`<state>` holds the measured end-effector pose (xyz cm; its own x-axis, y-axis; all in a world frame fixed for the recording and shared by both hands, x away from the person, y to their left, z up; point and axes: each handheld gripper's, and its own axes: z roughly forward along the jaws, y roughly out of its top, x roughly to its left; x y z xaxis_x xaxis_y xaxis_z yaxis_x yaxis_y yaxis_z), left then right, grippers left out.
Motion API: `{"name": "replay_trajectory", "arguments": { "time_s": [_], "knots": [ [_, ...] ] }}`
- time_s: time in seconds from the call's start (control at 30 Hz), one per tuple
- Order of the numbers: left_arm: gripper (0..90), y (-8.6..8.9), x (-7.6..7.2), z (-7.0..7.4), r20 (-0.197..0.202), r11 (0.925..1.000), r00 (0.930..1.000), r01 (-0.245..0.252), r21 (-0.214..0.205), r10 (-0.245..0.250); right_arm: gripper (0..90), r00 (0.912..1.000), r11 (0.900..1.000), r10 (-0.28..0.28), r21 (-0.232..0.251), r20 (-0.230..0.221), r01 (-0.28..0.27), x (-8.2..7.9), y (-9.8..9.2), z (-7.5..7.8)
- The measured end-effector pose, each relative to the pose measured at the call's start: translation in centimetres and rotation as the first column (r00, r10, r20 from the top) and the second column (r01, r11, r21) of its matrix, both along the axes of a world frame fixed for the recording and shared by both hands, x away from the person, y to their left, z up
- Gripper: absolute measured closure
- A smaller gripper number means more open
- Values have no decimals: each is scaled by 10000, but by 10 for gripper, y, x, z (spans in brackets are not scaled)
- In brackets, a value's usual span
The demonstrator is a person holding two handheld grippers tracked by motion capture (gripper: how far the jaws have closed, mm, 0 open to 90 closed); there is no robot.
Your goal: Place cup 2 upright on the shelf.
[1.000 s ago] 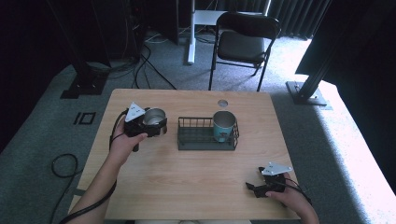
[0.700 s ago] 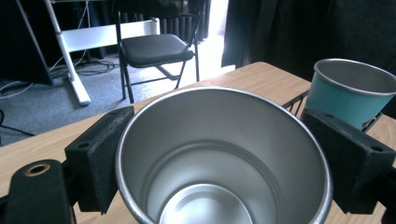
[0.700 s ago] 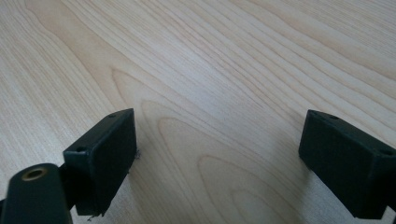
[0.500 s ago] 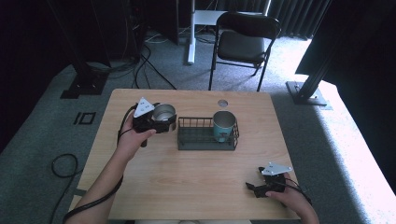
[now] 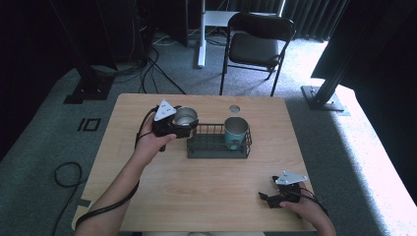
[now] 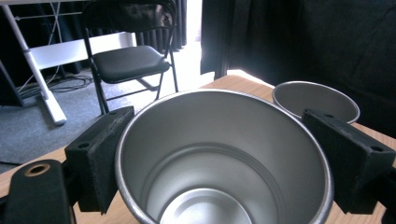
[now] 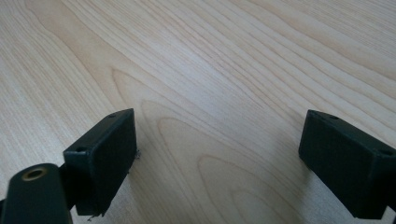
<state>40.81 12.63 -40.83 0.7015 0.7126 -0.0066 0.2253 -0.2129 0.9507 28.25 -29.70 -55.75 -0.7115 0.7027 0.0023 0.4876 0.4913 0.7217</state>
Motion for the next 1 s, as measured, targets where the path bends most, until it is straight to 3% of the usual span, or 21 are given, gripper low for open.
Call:
{"name": "replay_trajectory", "arguments": {
  "time_s": [0.37, 0.7, 1.0],
  "knots": [
    [140, -26, 7, -2, 68, 9988, 9988, 490, 22, -490, 109, 10000, 10000, -2, 4, -2, 2, 0, 0, 0],
    [140, -45, 18, -17, -279, 9995, 9991, 323, -16, -323, 109, 10000, 10000, -2, 7, -4, 2, 0, 0, 0],
    [140, -53, 24, -32, -571, 9988, 9972, 487, -41, -488, 109, 10000, 10000, -4, 7, -5, 4, 0, 0, 0]
  ]
}}
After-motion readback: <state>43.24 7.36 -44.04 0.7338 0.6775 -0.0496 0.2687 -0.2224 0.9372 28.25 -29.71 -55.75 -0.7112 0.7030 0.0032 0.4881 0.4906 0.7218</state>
